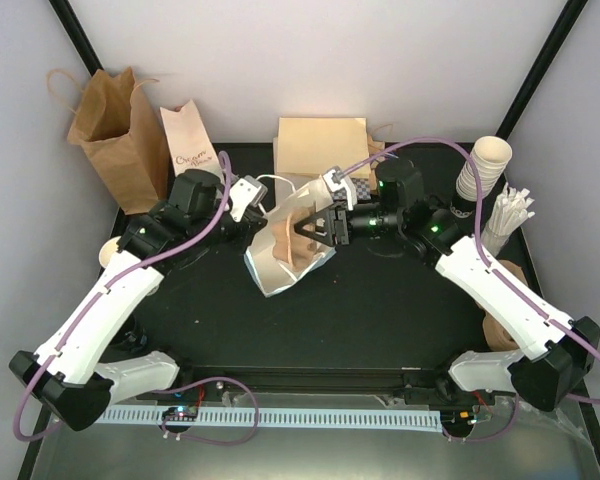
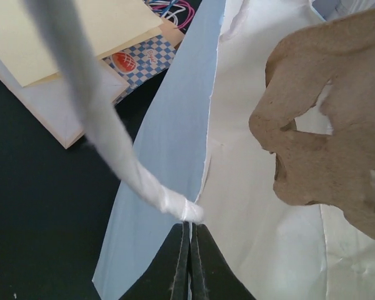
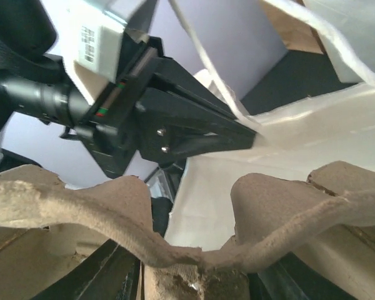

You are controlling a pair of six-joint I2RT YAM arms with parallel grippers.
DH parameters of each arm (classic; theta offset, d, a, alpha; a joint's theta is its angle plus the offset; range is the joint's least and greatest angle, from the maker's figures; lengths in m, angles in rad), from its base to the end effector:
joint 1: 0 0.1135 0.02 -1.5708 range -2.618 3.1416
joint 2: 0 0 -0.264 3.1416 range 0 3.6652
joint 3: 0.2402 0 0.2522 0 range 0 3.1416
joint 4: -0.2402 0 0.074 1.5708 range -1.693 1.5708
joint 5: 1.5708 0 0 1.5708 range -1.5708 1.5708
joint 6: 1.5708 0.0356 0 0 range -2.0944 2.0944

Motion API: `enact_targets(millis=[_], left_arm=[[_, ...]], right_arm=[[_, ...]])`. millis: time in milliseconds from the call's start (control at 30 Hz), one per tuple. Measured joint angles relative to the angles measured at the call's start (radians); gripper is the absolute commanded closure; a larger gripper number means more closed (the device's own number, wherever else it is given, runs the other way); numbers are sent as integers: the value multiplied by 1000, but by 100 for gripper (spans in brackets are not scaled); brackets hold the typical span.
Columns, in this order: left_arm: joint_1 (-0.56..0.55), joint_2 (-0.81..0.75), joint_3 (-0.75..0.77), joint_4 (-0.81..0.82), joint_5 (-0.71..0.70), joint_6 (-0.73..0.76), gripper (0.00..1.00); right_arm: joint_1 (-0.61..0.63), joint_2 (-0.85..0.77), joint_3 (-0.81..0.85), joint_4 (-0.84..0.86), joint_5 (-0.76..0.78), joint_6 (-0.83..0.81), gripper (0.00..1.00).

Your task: Pack the takeout coffee

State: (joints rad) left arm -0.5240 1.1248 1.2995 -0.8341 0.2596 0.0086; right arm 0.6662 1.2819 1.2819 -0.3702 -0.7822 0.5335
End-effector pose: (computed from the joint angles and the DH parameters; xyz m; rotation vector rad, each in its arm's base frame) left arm 0.1882 -0.1193 0.3869 0.7344 2.1428 -0.5677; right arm 0.2064 0.1942 0.3906 -0.7214 2.0299 1.5069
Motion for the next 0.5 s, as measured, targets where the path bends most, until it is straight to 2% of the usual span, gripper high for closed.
enact_targets(millis=[300, 500], left_arm=[[-69, -54, -90, 56, -18, 30, 99], [-114, -153, -188, 114, -67, 55, 99]], right_arm=[[-2, -1, -1, -182, 99, -44, 58], [-52, -26, -122, -67, 36, 93, 58]])
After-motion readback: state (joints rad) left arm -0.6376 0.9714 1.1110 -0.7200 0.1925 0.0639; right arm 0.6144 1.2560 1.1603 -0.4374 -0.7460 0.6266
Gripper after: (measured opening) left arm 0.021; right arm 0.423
